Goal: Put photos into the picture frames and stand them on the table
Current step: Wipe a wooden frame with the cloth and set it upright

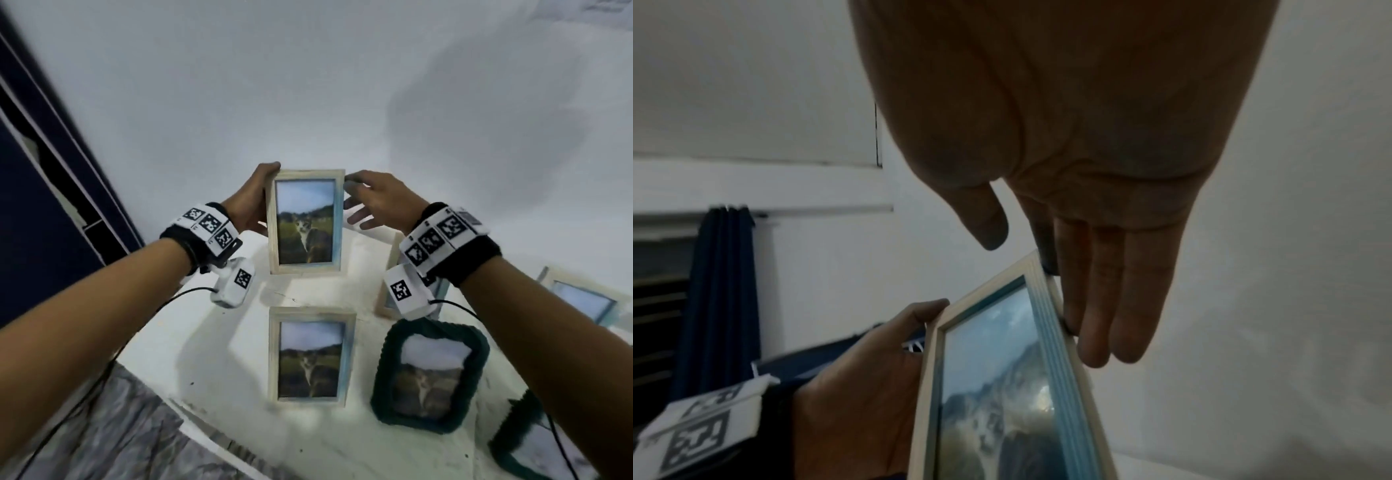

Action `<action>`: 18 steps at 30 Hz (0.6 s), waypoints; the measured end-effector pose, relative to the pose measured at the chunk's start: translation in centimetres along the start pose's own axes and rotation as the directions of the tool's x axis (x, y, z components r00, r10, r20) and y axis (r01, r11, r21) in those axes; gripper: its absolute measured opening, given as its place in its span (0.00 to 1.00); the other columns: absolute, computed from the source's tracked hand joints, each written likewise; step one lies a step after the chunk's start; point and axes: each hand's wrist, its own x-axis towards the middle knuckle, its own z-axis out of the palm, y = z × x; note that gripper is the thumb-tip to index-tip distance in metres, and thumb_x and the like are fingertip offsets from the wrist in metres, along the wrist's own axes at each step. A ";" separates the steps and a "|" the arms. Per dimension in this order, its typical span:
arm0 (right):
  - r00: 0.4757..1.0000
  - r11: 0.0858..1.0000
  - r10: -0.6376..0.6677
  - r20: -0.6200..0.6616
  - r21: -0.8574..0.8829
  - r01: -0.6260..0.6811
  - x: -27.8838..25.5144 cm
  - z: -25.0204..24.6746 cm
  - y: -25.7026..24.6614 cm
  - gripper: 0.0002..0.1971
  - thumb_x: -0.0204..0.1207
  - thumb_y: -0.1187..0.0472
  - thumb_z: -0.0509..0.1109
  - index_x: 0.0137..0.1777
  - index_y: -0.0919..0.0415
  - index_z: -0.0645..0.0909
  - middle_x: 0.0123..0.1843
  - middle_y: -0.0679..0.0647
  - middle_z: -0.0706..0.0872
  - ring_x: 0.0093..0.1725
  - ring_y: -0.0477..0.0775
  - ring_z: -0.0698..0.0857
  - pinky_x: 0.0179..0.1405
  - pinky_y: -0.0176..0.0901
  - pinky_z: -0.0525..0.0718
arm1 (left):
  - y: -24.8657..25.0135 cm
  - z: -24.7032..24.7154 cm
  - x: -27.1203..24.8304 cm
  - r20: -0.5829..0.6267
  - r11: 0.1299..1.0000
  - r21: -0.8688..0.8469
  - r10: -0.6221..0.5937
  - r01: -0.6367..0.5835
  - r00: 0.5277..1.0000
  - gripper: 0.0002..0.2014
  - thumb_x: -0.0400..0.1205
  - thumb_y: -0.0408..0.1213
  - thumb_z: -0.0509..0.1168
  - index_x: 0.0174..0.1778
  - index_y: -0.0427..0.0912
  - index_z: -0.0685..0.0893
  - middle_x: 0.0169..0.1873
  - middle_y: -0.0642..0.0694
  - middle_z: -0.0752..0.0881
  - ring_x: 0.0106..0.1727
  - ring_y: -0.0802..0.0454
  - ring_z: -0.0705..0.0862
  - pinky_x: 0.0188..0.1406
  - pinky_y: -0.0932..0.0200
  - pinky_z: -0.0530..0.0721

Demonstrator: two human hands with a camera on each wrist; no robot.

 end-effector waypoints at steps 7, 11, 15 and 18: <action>0.977 0.927 0.148 0.156 -0.366 -0.082 3.6 2.4 2.4 0.23 0.87 0.51 0.54 0.80 0.54 0.61 0.59 0.63 0.84 0.49 0.61 0.88 0.51 0.55 0.87 | -6.4 -0.1 4.8 0.002 0.994 -0.052 -0.097 0.097 0.995 0.28 0.82 0.65 0.47 0.47 0.46 0.83 0.36 0.42 0.85 0.35 0.47 0.85 0.35 0.57 0.80; 0.951 0.887 0.241 0.192 -0.442 -0.136 4.4 3.4 3.0 0.23 0.88 0.55 0.52 0.80 0.61 0.62 0.64 0.64 0.81 0.53 0.65 0.87 0.51 0.54 0.85 | -8.5 0.2 5.5 0.017 0.987 -0.026 -0.158 0.159 0.987 0.28 0.82 0.65 0.47 0.42 0.47 0.83 0.33 0.44 0.85 0.35 0.47 0.82 0.37 0.58 0.77; 0.941 0.848 0.258 0.220 -0.518 -0.112 4.7 4.2 3.9 0.23 0.87 0.59 0.53 0.81 0.61 0.62 0.70 0.62 0.78 0.52 0.66 0.88 0.32 0.35 0.76 | -9.8 0.2 5.1 0.010 0.987 -0.032 -0.159 0.160 0.987 0.34 0.70 0.73 0.54 0.50 0.46 0.85 0.41 0.38 0.87 0.36 0.46 0.87 0.37 0.57 0.83; 0.946 0.843 0.241 0.218 -0.530 -0.092 4.6 4.4 4.2 0.25 0.86 0.58 0.54 0.83 0.59 0.59 0.73 0.60 0.75 0.55 0.66 0.88 0.32 0.33 0.73 | -10.2 -0.1 4.5 -0.006 0.991 -0.016 -0.135 0.135 0.991 0.37 0.72 0.76 0.53 0.56 0.49 0.88 0.48 0.39 0.91 0.45 0.44 0.90 0.46 0.53 0.86</action>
